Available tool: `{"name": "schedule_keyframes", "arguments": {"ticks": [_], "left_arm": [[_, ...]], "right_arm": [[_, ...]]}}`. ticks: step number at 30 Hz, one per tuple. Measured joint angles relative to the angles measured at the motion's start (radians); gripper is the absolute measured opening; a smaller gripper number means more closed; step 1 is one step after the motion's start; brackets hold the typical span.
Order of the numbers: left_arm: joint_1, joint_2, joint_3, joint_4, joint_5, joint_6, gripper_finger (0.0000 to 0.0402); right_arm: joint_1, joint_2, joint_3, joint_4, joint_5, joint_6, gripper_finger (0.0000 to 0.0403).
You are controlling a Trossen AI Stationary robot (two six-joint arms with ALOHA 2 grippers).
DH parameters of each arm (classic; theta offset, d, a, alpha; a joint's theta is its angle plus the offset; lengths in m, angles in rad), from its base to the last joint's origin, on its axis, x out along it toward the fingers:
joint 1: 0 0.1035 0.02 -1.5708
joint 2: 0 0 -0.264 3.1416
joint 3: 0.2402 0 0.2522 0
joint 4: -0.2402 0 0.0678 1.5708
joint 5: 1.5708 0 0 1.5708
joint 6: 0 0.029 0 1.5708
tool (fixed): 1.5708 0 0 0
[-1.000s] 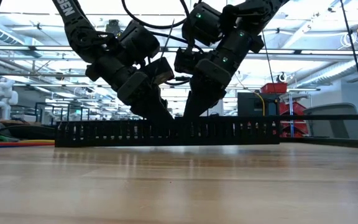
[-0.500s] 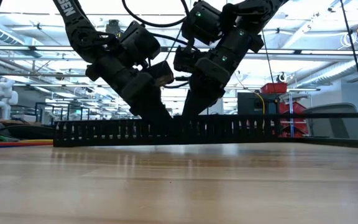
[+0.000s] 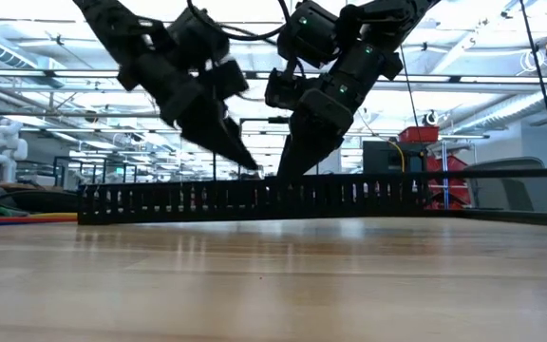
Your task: Ziptie cables
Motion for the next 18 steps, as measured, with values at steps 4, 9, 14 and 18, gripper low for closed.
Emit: {"name": "schedule_keyframes", "arguments": {"ticks": [4, 9, 14, 18], "left_arm": [[0.024, -0.083, -0.033, -0.006, 0.0, 0.004, 0.0379], [0.044, -0.162, -0.129, -0.007, -0.048, -0.04, 0.0379], [0.039, -0.236, -0.216, 0.063, -0.076, -0.085, 0.0379], [0.033, -0.23, -0.252, 0.118, -0.078, -0.104, 0.0379]], "right_arm": [[0.0, 0.006, 0.0, 0.0, 0.001, -0.001, 0.0247], [-0.001, 0.043, 0.001, 0.011, 0.003, 0.011, 0.0247], [0.0, 0.045, 0.0, 0.03, 0.004, 0.016, 0.0247], [0.0, 0.045, 0.0, 0.03, 0.004, 0.001, 0.0247]]}}
